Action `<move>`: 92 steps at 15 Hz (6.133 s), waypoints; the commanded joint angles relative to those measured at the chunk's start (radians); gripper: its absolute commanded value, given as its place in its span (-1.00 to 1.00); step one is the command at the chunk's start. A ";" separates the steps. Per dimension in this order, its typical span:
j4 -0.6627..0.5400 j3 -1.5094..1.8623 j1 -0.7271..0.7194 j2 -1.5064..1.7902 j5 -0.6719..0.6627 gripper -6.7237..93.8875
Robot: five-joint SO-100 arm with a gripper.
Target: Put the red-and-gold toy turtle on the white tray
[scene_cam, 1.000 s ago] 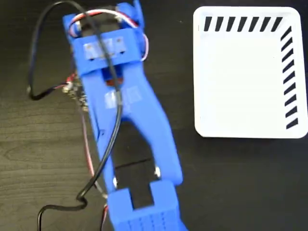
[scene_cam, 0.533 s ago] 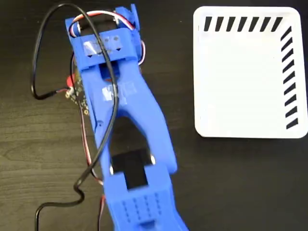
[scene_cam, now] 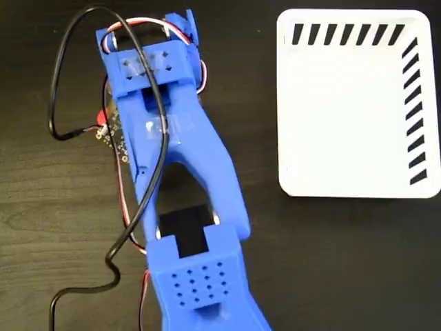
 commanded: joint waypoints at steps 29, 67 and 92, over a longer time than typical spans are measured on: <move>0.117 -0.087 0.379 0.561 0.044 -0.87; -0.164 0.227 0.621 0.370 0.098 0.42; -0.859 0.861 -0.067 1.227 0.816 -0.86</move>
